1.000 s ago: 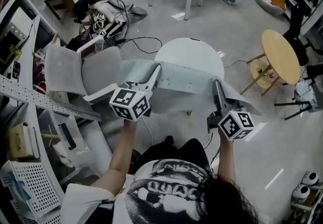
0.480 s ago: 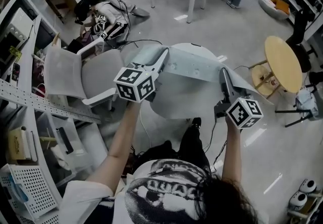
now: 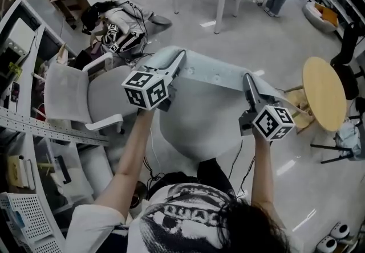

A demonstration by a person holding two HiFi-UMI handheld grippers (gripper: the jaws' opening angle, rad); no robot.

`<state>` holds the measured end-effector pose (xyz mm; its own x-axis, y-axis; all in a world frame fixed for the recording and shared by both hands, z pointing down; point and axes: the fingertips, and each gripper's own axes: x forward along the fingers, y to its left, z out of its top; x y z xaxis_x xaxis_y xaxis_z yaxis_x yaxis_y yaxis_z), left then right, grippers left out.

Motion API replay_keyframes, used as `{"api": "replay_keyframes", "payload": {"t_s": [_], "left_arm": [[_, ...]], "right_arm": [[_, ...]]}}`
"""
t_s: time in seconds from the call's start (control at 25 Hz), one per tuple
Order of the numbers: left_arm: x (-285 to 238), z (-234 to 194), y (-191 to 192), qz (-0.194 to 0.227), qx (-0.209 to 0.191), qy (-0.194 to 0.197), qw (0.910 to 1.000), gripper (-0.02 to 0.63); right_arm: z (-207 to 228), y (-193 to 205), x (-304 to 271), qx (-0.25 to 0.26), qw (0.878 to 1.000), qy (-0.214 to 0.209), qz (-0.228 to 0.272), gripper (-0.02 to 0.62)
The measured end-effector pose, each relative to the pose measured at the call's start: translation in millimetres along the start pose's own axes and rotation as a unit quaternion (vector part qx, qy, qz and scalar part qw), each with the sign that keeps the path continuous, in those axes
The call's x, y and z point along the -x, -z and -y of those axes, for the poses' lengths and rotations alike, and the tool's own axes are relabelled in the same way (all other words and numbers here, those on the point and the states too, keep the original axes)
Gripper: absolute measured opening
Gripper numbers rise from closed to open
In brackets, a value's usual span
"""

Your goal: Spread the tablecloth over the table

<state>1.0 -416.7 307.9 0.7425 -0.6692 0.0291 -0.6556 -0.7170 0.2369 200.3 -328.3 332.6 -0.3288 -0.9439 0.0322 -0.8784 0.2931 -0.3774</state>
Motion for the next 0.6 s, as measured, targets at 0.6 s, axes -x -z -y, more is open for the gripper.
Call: {"api": "replay_keyframes", "payload": {"t_s": [0.6], "left_arm": [[-150.8, -49.4, -55.6, -0.001, -0.015, -0.041, 0.9991, 0.106]], "right_arm": [[107.4, -73.9, -130.1, -0.01, 0.995, -0.095, -0.017, 0.067]]}}
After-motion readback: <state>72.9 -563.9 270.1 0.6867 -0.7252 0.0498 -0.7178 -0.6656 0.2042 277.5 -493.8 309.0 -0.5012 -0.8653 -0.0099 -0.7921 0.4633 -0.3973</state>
